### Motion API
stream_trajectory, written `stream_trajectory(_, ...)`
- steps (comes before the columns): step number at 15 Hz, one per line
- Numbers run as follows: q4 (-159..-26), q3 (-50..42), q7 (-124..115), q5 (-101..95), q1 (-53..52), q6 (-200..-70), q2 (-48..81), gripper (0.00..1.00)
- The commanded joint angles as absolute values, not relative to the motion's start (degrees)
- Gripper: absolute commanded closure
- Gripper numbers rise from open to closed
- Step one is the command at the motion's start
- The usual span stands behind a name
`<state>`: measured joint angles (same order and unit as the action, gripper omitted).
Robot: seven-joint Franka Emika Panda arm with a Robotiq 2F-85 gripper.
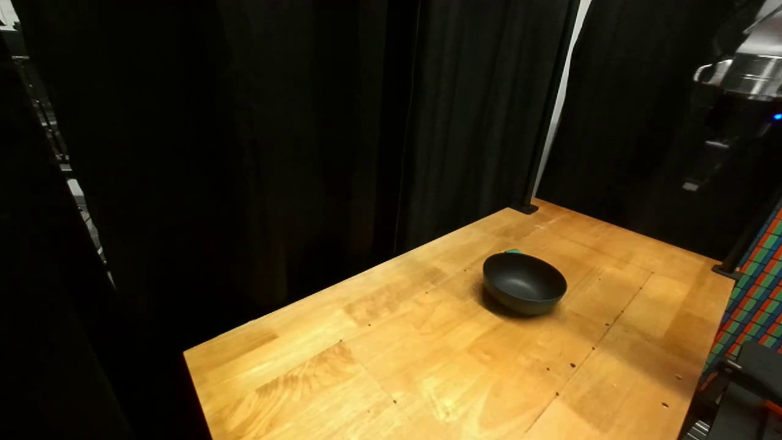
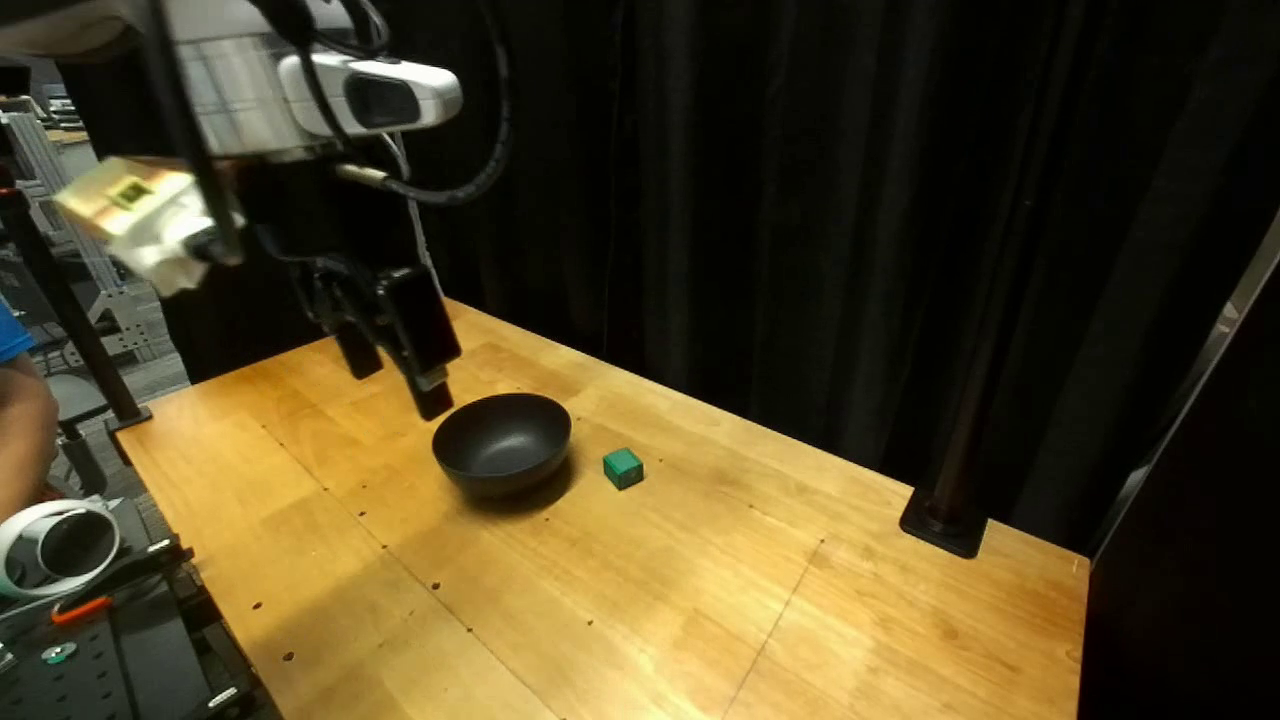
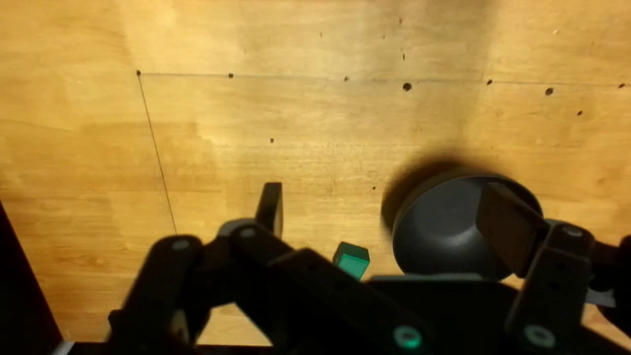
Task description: Pick the cube and put it in the bowl
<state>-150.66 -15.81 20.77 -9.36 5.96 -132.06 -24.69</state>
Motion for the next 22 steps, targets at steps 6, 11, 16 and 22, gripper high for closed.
stream_trajectory(6, -129.33, -8.44, 14.51, 3.32, 3.13, -144.53, 8.31, 0.0)
stream_trajectory(11, -117.15, -3.52, 15.34, 12.34, 6.81, -145.09, 22.12, 0.0)
stream_trajectory(16, -108.83, -1.01, 14.06, 11.56, 9.36, -143.79, 31.67, 0.0)
stream_trajectory(22, -103.66, 1.17, 14.56, 11.66, 11.77, -144.2, 39.11, 0.0)
